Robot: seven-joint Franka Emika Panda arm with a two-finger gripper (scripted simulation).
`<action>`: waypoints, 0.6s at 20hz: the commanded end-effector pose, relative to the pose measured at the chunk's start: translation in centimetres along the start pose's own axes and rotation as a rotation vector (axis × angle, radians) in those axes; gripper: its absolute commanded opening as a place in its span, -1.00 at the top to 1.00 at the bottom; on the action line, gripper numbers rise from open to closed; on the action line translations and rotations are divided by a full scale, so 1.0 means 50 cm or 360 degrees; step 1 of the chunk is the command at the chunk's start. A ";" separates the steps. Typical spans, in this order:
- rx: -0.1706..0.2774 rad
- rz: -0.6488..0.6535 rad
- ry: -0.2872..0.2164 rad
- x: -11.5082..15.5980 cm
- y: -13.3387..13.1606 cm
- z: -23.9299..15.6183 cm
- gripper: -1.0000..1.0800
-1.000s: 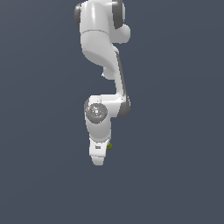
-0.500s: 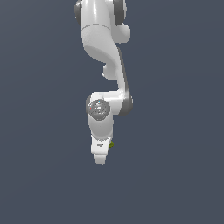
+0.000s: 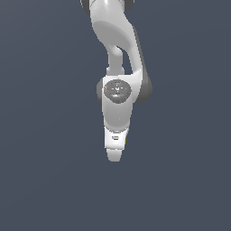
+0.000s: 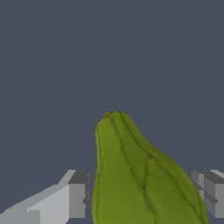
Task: Pick up the object and move it to a goal position.
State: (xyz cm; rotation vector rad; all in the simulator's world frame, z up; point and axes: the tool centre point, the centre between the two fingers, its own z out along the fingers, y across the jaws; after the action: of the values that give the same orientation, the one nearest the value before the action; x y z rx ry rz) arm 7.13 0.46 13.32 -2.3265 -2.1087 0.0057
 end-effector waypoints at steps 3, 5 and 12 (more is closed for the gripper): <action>-0.0005 -0.0002 0.0000 0.052 -0.011 -0.096 1.00; -0.0005 -0.0002 0.0000 0.073 -0.016 -0.134 1.00; -0.0005 -0.0001 0.0002 0.124 -0.024 -0.230 1.00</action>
State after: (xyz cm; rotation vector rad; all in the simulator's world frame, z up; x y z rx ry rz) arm 6.62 6.38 23.89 -2.3254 -2.1117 0.0012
